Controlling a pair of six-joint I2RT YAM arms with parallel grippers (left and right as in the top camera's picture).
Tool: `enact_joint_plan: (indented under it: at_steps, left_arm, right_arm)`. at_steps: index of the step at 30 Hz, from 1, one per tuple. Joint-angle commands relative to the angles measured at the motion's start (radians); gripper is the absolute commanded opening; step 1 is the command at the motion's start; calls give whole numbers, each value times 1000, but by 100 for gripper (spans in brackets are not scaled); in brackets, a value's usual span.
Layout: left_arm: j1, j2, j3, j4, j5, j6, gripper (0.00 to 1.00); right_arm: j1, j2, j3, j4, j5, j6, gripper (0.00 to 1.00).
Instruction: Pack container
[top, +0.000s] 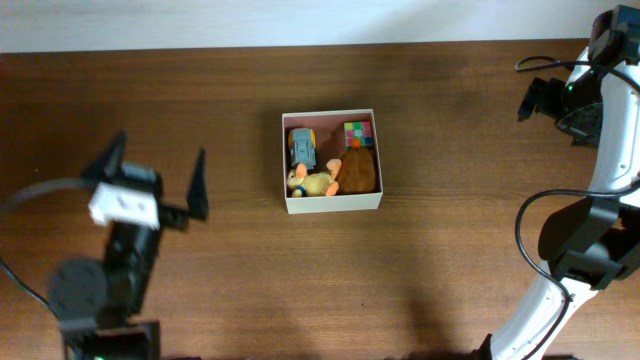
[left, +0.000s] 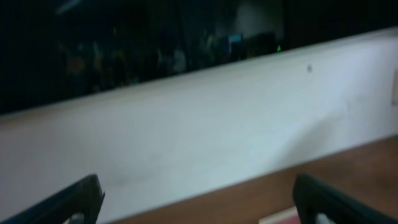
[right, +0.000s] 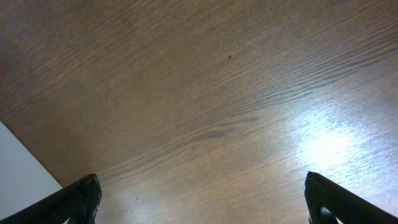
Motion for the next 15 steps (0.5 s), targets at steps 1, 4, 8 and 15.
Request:
enact_joint_plan:
  at_steps: [1, 4, 8, 15]
  left_arm:
    - [5, -151, -229, 91, 28, 13, 99]
    - [5, -251, -363, 166, 28, 13, 99]
    - [13, -346, -464, 198, 29, 13, 99]
    - [16, -460, -583, 179, 33, 13, 99]
  right_arm:
    - [3, 7, -2, 0, 13, 8, 99]
    - [3, 7, -2, 0, 13, 8, 99]
    - [3, 7, -2, 0, 13, 8, 99]
    - [3, 7, -2, 0, 13, 8, 99]
